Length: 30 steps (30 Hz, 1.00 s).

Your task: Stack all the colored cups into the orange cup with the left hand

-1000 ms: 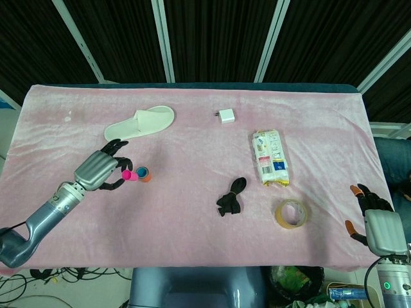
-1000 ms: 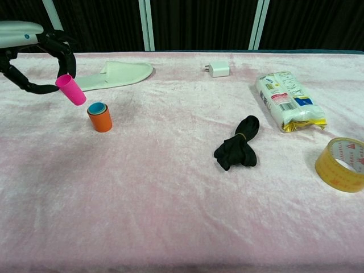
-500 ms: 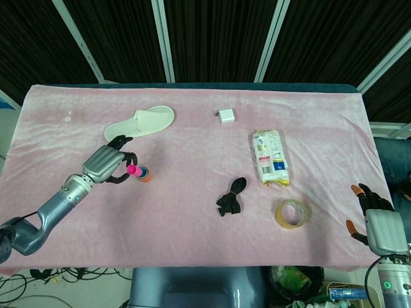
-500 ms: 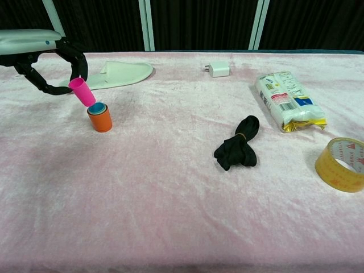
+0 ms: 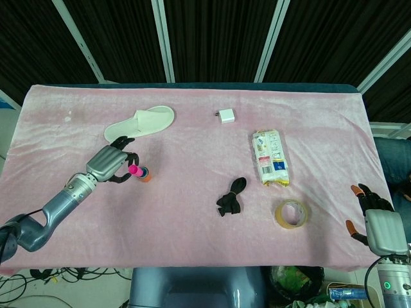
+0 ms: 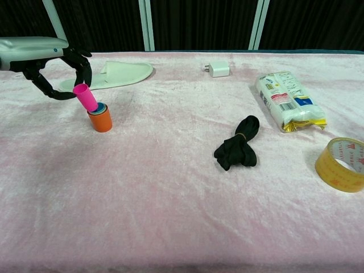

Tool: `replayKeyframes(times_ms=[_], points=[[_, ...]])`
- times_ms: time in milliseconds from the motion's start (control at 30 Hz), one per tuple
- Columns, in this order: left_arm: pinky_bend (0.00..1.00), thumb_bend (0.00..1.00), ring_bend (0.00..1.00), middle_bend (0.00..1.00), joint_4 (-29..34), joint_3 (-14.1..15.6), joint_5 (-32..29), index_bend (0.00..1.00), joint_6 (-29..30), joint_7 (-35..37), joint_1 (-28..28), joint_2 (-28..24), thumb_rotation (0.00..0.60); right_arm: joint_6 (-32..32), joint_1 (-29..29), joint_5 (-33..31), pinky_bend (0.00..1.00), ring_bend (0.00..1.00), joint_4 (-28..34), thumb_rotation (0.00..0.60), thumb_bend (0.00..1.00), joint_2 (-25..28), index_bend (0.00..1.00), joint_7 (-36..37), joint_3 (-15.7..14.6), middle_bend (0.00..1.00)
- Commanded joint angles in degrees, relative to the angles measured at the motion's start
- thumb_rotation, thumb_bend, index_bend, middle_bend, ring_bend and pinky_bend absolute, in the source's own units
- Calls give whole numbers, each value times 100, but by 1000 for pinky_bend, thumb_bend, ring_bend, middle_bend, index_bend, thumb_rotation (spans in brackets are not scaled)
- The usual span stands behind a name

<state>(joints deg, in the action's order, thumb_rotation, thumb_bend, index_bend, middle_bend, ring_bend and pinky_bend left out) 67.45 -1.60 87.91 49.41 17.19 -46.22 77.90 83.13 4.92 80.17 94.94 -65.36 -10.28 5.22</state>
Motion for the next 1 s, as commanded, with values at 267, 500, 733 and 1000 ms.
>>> replayKeyframes(times_ms=[267,500,733,1000], points=[[0,411,0,476,-263,7,-69,445,-175,30,-97,188,600,-6,2,4,239,175,1,600,256,-1,164,6,-3,98],[0,245,0,272,-125,125,-111,222,-497,-84,-165,26,600,-17,1,-15,239,175,9,600,256,9,164,21,0,98],[0,169,0,147,484,27,-555,74,-405,-611,55,-541,600,-16,1,-1,239,175,11,600,255,11,164,26,-5,98],[0,169,0,132,1375,-49,-599,72,1196,-1604,905,-1198,600,-12,3,-5,239,175,7,600,256,6,164,12,0,98]])
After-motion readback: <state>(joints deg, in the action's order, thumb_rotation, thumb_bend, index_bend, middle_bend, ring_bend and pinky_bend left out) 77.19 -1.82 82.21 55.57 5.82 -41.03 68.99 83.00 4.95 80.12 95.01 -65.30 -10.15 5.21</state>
